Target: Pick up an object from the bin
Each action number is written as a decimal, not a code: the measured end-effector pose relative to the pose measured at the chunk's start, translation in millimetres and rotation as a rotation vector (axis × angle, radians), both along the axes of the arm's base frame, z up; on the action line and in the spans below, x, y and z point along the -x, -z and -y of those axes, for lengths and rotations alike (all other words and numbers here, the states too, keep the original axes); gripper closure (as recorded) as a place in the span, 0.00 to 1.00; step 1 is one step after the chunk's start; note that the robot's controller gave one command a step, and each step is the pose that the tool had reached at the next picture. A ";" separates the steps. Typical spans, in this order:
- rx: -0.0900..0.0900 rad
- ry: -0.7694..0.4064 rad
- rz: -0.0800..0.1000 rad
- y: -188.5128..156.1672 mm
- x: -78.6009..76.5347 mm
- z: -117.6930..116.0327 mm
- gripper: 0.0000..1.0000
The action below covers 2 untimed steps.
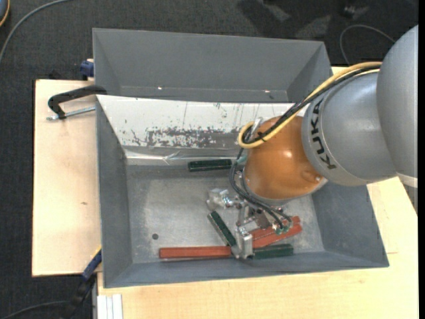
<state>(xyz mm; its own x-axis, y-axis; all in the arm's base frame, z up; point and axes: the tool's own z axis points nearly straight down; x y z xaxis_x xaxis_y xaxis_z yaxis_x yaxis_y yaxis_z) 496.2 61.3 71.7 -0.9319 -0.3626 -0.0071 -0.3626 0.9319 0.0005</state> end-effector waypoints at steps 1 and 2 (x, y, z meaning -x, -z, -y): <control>0.002 0.251 0.002 -26.6 -33.8 66.4 0.00; 0.001 0.196 -0.010 2.3 1.5 33.1 0.00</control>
Offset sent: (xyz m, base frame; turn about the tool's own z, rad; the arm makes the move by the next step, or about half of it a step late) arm 0.0314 -0.0643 0.0247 0.2477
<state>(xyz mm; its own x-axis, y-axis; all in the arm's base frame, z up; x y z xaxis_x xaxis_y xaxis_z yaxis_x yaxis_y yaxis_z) 494.8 28.2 69.4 -0.9847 -0.1744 0.0023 -0.1744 0.9847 0.0024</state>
